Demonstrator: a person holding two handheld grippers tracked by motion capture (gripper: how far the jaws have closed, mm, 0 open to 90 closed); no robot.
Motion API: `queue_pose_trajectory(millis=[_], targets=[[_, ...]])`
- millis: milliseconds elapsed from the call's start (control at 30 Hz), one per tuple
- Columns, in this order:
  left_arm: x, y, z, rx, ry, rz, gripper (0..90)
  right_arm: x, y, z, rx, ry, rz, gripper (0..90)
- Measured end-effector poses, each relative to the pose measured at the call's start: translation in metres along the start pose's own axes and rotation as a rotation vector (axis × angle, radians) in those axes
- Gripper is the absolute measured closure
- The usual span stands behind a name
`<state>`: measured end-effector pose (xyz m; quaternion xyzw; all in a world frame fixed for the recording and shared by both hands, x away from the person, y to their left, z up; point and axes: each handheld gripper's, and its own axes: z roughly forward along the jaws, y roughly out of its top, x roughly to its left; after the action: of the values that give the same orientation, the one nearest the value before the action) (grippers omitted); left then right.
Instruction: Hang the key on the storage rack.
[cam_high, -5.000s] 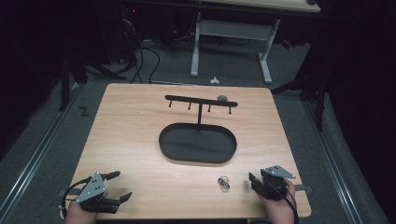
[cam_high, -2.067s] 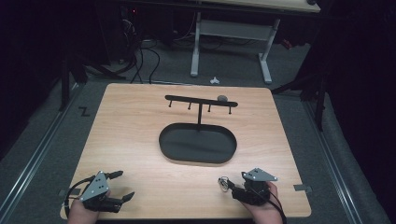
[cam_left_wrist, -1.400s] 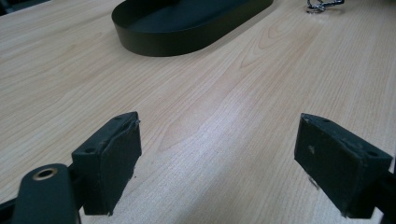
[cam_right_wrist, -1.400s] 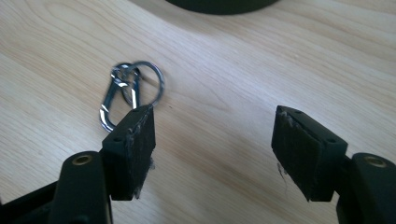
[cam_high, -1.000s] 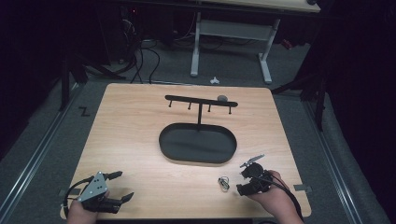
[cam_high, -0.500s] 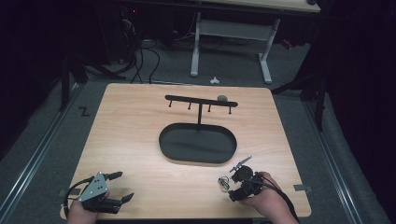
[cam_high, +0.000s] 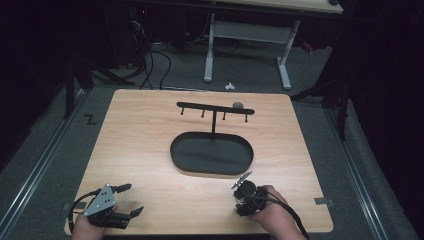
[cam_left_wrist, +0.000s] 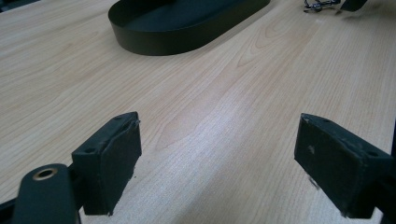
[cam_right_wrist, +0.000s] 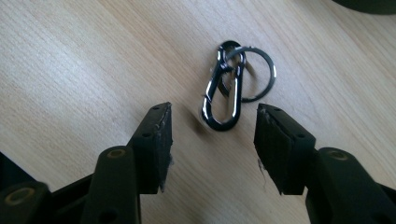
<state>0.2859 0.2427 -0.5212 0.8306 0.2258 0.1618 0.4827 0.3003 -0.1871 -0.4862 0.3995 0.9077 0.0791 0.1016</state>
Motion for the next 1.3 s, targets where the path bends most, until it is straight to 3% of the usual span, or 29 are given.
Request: queue_pose_trajectory(millis=[233,433,700,967,1300], targets=[[0.000,0.000,0.000,-0.003,0.001,-0.001,15.3,0.000,0.008,0.006,0.011,-0.004,-0.002,50.0],[0.000,0.000,0.000,-0.002,-0.001,-0.001,15.3,-0.007,0.011,0.008,0.016,0.031,0.026,53.2],[0.000,0.000,0.000,-0.001,-0.003,-0.001,15.3,-0.014,0.009,0.008,0.013,0.085,0.073,67.7],[0.000,0.000,0.000,0.005,-0.008,0.000,15.3,-0.012,0.010,0.008,0.020,0.066,0.064,69.4],[0.000,0.000,0.000,0.007,-0.012,0.000,15.3,-0.017,0.009,0.002,0.004,0.073,0.103,69.7]])
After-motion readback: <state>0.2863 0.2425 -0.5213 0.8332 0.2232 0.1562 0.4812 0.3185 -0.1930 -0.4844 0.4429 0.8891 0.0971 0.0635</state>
